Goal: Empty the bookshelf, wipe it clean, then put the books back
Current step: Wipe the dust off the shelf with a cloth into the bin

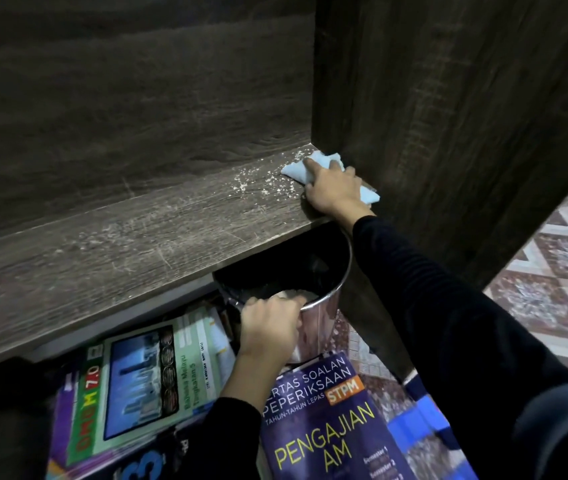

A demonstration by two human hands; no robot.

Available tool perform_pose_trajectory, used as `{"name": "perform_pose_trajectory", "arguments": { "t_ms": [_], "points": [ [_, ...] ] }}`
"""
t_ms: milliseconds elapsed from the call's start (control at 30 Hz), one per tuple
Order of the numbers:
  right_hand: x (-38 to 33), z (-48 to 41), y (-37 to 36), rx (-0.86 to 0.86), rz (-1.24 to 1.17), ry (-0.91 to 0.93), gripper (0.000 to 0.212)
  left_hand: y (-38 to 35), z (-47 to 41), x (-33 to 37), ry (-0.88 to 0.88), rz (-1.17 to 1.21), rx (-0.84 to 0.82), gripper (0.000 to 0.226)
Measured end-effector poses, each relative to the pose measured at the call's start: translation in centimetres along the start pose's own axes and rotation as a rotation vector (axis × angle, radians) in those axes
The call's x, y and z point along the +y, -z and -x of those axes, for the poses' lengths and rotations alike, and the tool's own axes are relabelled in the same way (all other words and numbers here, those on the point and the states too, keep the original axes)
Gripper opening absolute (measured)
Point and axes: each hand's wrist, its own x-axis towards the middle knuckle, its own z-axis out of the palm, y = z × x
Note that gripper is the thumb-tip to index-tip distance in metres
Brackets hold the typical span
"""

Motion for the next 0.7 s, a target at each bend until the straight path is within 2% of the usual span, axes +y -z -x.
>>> {"name": "perform_pose_trajectory", "arguments": {
  "t_ms": [200,300,367,433,567,700],
  "points": [
    [-1.3,0.2,-0.5,-0.056,-0.070,0.238,0.052,0.7,0.4,-0.6,-0.002,0.018,0.025,0.033],
    [-1.1,1.0,0.9,-0.100,-0.349,0.320,0.051,1.1,0.5,-0.7,0.012,0.010,0.030,0.033],
    [-0.3,0.8,1.9,-0.020,-0.446,0.291,0.049,1.3,0.7,-0.8,0.022,0.001,0.028,0.033],
    [0.8,0.0,2.0,0.064,-0.366,0.217,0.049,1.3,0.8,-0.9,0.029,0.005,0.021,0.029],
    [1.2,0.2,0.2,-0.009,-0.005,0.035,0.050,1.5,0.9,-1.0,0.031,-0.002,0.024,0.030],
    [-0.3,0.6,-0.4,-0.001,0.036,0.031,0.052,1.6,1.2,-1.2,0.020,0.012,0.034,0.031]
  ]
}}
